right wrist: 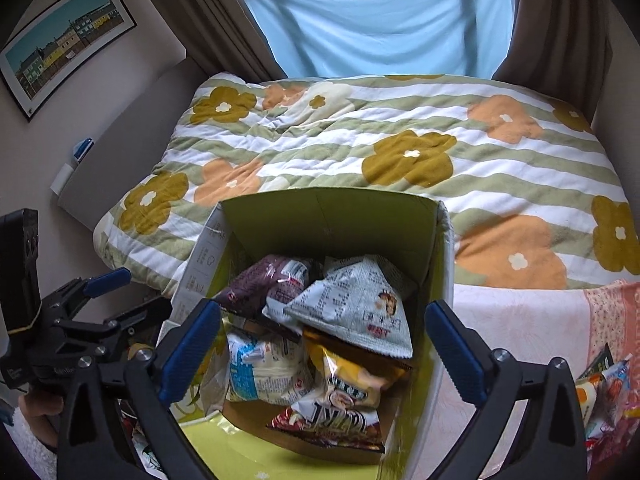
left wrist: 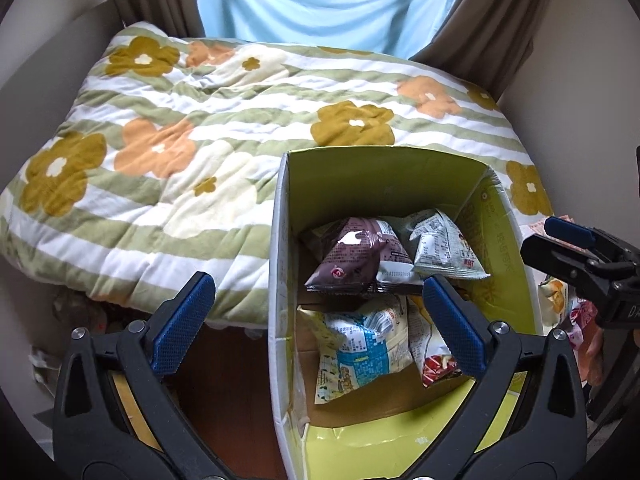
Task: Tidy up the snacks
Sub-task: 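Move both tools back to the snack pile, left tool toward the packaged waffle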
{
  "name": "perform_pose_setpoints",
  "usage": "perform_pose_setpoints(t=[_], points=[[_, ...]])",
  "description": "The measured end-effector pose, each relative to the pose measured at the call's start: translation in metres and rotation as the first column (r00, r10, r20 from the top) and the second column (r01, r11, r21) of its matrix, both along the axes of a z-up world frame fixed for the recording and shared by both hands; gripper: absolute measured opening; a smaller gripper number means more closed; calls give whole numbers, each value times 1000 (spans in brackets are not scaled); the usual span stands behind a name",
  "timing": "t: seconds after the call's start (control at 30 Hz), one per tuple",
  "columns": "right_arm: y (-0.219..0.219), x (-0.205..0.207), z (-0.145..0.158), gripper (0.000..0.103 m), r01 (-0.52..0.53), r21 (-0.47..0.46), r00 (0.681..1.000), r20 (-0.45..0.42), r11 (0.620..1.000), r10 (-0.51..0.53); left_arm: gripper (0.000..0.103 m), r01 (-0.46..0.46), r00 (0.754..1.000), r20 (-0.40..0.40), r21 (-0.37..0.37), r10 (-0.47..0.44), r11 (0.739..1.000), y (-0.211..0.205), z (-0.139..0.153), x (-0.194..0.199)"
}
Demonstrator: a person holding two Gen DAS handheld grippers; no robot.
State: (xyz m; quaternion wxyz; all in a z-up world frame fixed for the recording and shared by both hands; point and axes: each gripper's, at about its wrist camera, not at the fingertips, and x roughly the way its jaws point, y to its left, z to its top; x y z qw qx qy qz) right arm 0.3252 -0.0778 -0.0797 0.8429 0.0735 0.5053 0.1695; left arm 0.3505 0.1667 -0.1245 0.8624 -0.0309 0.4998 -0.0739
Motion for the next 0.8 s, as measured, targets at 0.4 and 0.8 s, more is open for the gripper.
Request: perform_pose_setpoints(t=[0.4, 0.8], points=[[-19, -38, 30, 102, 30, -18, 998, 58, 999, -29, 103, 20, 999, 33, -7, -19, 1000, -18, 19, -26], [-127, -126, 84, 102, 148, -77, 975, 176, 986, -133, 103, 112, 988, 109, -11, -111, 994, -98, 59, -86]])
